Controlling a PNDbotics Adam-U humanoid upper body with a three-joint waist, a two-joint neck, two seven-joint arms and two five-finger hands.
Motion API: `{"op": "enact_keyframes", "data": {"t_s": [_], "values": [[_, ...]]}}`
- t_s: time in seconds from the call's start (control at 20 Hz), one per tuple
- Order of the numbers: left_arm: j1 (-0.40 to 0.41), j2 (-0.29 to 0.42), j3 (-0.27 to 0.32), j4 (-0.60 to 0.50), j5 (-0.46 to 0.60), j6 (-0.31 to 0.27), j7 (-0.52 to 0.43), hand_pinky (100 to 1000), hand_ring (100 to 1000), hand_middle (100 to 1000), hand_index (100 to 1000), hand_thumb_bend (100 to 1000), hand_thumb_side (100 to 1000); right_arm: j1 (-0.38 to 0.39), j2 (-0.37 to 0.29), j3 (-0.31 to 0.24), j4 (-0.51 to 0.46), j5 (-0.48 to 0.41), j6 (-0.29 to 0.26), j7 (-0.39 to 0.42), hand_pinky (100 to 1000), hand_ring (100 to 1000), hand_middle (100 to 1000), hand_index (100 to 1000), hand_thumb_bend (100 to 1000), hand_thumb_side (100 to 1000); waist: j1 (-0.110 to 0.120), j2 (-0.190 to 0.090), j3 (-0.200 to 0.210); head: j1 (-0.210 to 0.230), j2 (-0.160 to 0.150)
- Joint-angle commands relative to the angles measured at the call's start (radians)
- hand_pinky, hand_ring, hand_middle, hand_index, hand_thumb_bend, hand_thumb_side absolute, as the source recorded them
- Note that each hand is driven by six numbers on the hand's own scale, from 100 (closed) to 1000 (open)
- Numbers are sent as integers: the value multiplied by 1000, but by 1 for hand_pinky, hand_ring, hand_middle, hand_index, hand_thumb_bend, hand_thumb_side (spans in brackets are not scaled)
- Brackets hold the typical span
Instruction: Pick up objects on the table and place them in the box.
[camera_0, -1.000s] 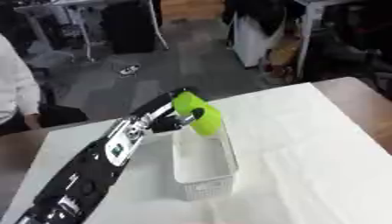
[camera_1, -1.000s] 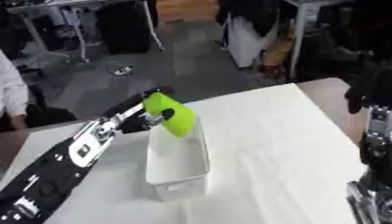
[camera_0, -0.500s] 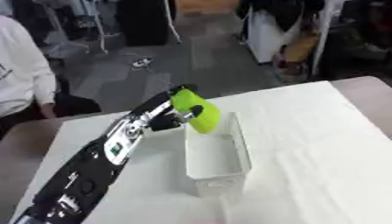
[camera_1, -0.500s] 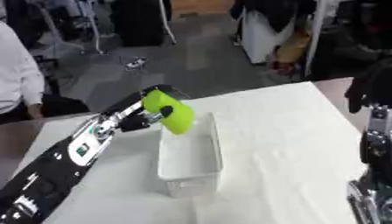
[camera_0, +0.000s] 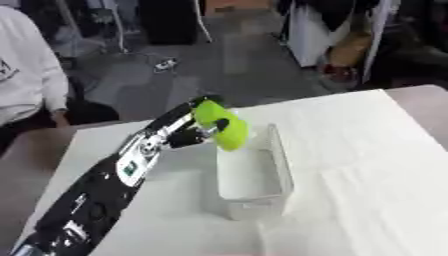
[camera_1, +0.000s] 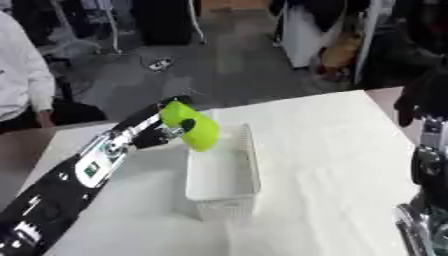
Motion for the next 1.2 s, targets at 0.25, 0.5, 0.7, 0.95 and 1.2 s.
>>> {"op": "enact_keyframes", "data": {"t_s": [0.25, 0.5, 0.7, 0.95, 1.2], "values": [[-51, 15, 25, 13, -46, -30, -27, 1000, 1000, 1000, 1000, 579, 1000, -18, 5, -3, -15, -5, -1, 3, 110, 299, 297, 312, 352, 469, -4, -12, -9, -5, 3], [-63, 2, 24, 25, -77, -46, -36, 1000, 1000, 1000, 1000, 575, 1000, -23, 10, -5, -15, -7, -3, 1, 112, 299, 297, 312, 352, 468, -2, -13, -19, -10, 2], [-66, -1, 25, 25, -81, -51, -32, 1000, 1000, 1000, 1000, 584, 1000, -24, 11, -6, -15, -7, -4, 1, 112, 299, 297, 312, 351, 468, 0, -12, -23, -11, 1], [-53, 2, 27, 12, -59, -53, -7, 1000, 1000, 1000, 1000, 582, 1000, -23, 10, -8, -15, -5, -5, -1, 112, 299, 297, 312, 351, 468, 1, -13, -23, -15, 0], [11, 44, 25, -131, 0, -88, 138, 859, 962, 1000, 1000, 267, 1000, -19, 3, -12, -15, 1, -3, -6, 112, 299, 297, 312, 351, 467, 3, -14, -17, -32, -7]]}}
